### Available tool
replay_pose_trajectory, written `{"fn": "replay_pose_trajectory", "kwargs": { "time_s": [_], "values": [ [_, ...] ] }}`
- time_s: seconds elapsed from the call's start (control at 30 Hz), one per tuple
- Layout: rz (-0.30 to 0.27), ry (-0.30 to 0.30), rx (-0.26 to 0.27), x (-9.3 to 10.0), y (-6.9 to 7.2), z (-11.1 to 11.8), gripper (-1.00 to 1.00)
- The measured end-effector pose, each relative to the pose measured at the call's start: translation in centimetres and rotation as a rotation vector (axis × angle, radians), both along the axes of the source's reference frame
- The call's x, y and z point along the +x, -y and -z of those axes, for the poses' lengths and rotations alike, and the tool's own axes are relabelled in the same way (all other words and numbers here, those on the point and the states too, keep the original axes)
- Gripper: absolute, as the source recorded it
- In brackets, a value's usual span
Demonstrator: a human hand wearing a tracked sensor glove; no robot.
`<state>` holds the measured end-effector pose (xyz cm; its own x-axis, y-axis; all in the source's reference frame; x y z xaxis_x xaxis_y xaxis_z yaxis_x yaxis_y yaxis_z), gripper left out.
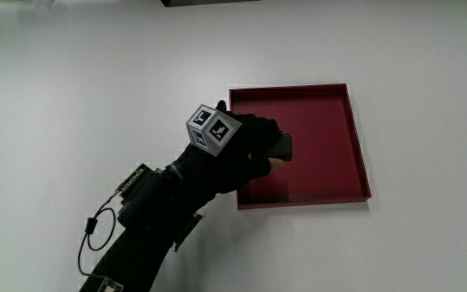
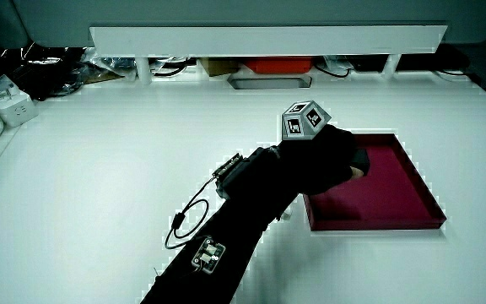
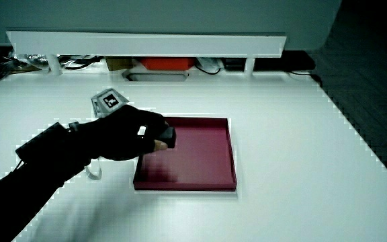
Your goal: Place charger into plate
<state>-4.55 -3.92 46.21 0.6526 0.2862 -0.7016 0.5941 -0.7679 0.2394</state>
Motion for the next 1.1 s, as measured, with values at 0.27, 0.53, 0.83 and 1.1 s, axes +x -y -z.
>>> {"fn": "replay_pose_trajectory", "kwargs": {
  "time_s": [0.27,0.53,0.83,1.1],
  "values": [
    [-0.014,0.061,-0.032,1.4,-0.9,-3.4,0.0],
    [-0.058,0.123,-0.056,2.4,-1.7,-5.6,0.0],
    [-0.06,0.144,-0.094,2.3,-1.9,-7.3,0.0],
    [-0.071,0.181,-0.095,2.4,-2.0,-7.4,0.0]
  ]
}}
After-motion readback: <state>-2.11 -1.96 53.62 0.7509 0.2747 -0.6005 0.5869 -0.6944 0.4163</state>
